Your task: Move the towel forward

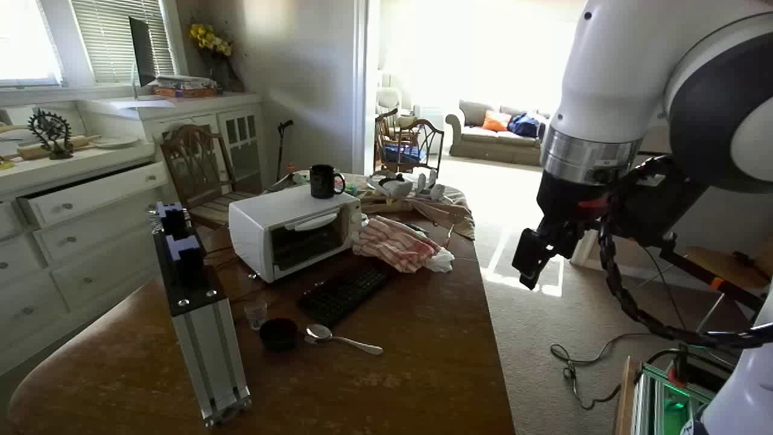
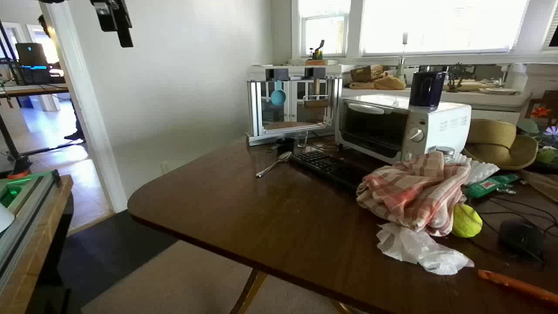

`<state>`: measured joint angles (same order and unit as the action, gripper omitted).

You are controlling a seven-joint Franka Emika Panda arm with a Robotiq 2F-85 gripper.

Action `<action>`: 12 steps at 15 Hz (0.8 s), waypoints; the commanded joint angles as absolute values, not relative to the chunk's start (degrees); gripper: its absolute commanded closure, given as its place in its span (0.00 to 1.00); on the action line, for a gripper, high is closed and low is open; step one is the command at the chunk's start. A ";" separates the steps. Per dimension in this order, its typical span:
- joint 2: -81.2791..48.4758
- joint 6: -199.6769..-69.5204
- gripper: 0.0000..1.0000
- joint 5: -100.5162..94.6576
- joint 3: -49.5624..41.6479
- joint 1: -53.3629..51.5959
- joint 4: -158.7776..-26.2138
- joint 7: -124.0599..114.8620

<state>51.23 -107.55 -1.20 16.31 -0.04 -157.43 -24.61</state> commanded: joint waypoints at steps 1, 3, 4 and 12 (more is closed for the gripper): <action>51.11 -107.44 0.00 -1.54 15.91 -0.47 -157.34 -24.89; 51.11 -107.44 0.00 -1.54 15.91 -0.47 -157.34 -24.89; 51.11 -107.44 0.00 -1.54 15.91 -0.47 -157.34 -24.89; 41.68 -124.34 0.00 -3.36 18.03 2.86 -157.48 -28.28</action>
<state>48.79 -114.91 -1.52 16.44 0.73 -157.52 -25.41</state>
